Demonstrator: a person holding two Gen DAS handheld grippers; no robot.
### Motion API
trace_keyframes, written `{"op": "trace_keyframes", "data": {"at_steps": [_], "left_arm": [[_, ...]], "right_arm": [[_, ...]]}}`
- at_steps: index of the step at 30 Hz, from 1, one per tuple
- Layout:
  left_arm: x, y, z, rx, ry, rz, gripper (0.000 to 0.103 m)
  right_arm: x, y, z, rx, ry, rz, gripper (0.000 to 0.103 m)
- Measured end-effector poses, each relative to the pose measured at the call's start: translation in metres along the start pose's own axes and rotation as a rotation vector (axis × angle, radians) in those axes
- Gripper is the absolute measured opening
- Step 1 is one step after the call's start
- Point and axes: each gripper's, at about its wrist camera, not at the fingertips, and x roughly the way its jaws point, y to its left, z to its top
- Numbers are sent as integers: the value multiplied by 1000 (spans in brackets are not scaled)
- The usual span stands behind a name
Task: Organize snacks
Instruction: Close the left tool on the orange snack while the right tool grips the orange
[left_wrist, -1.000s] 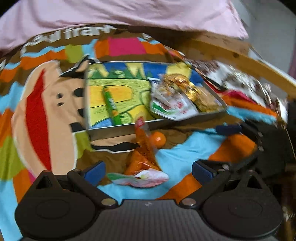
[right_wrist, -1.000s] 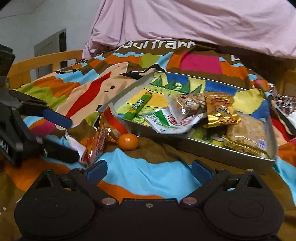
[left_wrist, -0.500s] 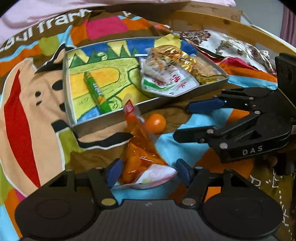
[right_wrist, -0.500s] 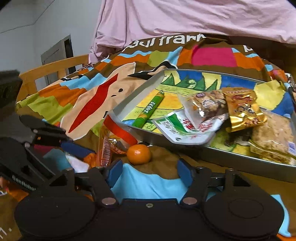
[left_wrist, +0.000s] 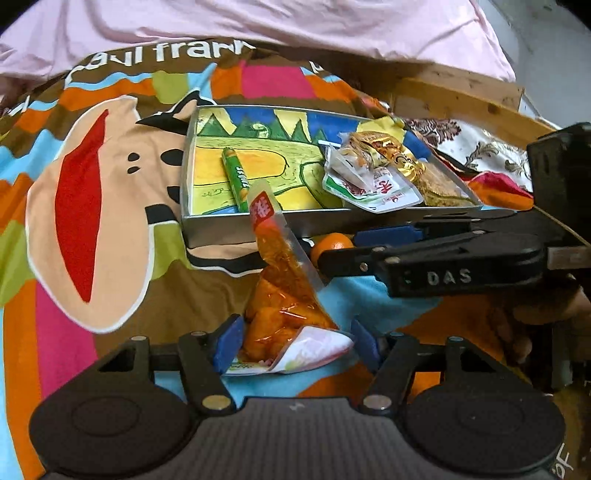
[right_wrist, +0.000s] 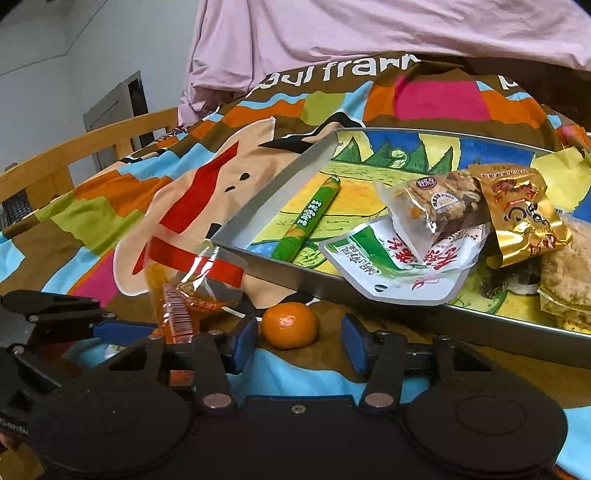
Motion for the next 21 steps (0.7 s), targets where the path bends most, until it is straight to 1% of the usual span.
{"op": "trace_keyframes", "data": {"at_steps": [2, 5, 9, 16, 21], "left_arm": [[-1, -1, -3, 6, -17, 3, 68], [-1, -1, -4, 10, -32, 4, 68], [-2, -4, -7, 20, -47, 13, 68], [-3, -4, -9, 19, -65, 14, 67], [-4, -5, -10, 22, -74, 16, 67]], "right_arm": [[2, 2, -1, -9, 1, -1, 47], [4, 7, -2, -40, 9, 2, 37], [5, 14, -5, -77, 6, -21, 37], [3, 10, -8, -48, -13, -11, 36], [-4, 15, -8, -71, -34, -19, 36]]}}
